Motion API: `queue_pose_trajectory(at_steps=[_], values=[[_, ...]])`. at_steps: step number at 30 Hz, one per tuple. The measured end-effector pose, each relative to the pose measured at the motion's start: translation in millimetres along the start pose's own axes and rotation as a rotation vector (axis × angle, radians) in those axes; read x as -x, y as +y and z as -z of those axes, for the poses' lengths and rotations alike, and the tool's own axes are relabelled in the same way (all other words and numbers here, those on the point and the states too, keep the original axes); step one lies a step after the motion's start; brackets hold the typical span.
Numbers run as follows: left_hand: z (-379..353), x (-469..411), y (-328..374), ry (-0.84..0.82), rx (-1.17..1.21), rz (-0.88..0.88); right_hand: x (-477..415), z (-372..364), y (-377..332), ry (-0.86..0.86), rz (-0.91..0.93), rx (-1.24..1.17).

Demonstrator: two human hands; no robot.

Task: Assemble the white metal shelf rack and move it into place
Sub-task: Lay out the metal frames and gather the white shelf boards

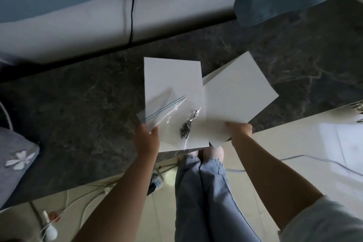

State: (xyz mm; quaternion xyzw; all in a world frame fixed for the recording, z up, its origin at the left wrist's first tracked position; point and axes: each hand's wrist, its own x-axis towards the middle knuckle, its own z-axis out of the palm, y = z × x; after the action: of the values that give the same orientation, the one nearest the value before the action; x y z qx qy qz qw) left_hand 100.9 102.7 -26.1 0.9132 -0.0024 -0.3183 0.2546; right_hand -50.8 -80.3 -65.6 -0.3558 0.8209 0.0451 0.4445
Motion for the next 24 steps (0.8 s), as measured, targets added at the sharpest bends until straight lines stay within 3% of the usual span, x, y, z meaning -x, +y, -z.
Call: queue_pose_trajectory(at_steps=[6, 11, 13, 16, 18, 22, 24], values=[[-13, 0, -7, 0.017, 0.027, 0.072, -9, 0, 11, -0.031, 0.045, -0.075], [-23, 8, -3, 0.159, 0.069, 0.166, -13, 9, 14, -0.088, 0.043, -0.054], [-22, 14, 0, 0.183, 0.078, 0.188, -13, 12, 12, -0.08, 0.056, 0.012], [-19, 24, -6, 0.174, 0.069, 0.222, 7, 15, 14, 0.017, 0.276, 0.243], [-18, 36, -10, 0.169, 0.064, 0.21, 30, 16, 19, -0.13, 0.369, 0.214], [-23, 61, -13, 0.171, 0.039, 0.168, 68, 36, 29, -0.613, 0.082, -0.167], [-24, 73, -12, 0.171, 0.029, 0.151, 74, 54, 33, -0.734, 0.146, -0.183]])
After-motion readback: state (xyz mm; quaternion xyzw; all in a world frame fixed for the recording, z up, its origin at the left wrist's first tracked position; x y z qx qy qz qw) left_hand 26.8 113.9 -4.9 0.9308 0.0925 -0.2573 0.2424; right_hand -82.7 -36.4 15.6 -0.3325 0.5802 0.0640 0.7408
